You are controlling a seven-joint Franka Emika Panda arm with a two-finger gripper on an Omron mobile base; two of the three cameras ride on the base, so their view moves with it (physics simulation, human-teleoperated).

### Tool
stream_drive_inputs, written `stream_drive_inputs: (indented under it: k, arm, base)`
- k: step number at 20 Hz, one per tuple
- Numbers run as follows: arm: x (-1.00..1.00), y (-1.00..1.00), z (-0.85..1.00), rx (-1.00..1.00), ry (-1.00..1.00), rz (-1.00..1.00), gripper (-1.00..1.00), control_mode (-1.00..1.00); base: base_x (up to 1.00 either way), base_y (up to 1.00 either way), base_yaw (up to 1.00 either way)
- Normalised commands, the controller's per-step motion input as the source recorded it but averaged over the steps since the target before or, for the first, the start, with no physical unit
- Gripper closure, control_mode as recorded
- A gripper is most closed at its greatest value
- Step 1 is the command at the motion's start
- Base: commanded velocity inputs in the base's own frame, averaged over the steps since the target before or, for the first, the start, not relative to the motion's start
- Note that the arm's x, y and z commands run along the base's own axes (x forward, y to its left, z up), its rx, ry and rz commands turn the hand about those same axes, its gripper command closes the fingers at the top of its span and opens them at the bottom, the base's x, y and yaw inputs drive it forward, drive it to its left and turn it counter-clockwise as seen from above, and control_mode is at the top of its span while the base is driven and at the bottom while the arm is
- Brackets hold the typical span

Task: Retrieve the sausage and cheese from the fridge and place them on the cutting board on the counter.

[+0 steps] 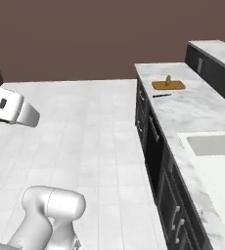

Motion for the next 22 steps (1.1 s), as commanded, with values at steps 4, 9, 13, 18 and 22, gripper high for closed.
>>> stream_drive_inputs:
  k: [4, 9, 13, 18, 22]
  arm:
    - [0.0, 0.0, 0.0, 0.0, 0.0, 0.0, 1.0, 1.0]
    - [0.0, 0.0, 0.0, 0.0, 0.0, 0.0, 1.0, 1.0]
    - [0.0, 0.0, 0.0, 0.0, 0.0, 0.0, 1.0, 1.0]
    - [0.0, 0.0, 0.0, 0.0, 0.0, 0.0, 1.0, 1.0]
    - [0.0, 0.0, 0.0, 0.0, 0.0, 0.0, 1.0, 1.0]
  base:
    - [1.0, -0.17, 0.56]
    - [1.0, -0.63, 0.47]
    - [1.0, -1.0, 0.38]
    - [1.0, -1.0, 0.36]
    - [1.0, -0.55, 0.14]
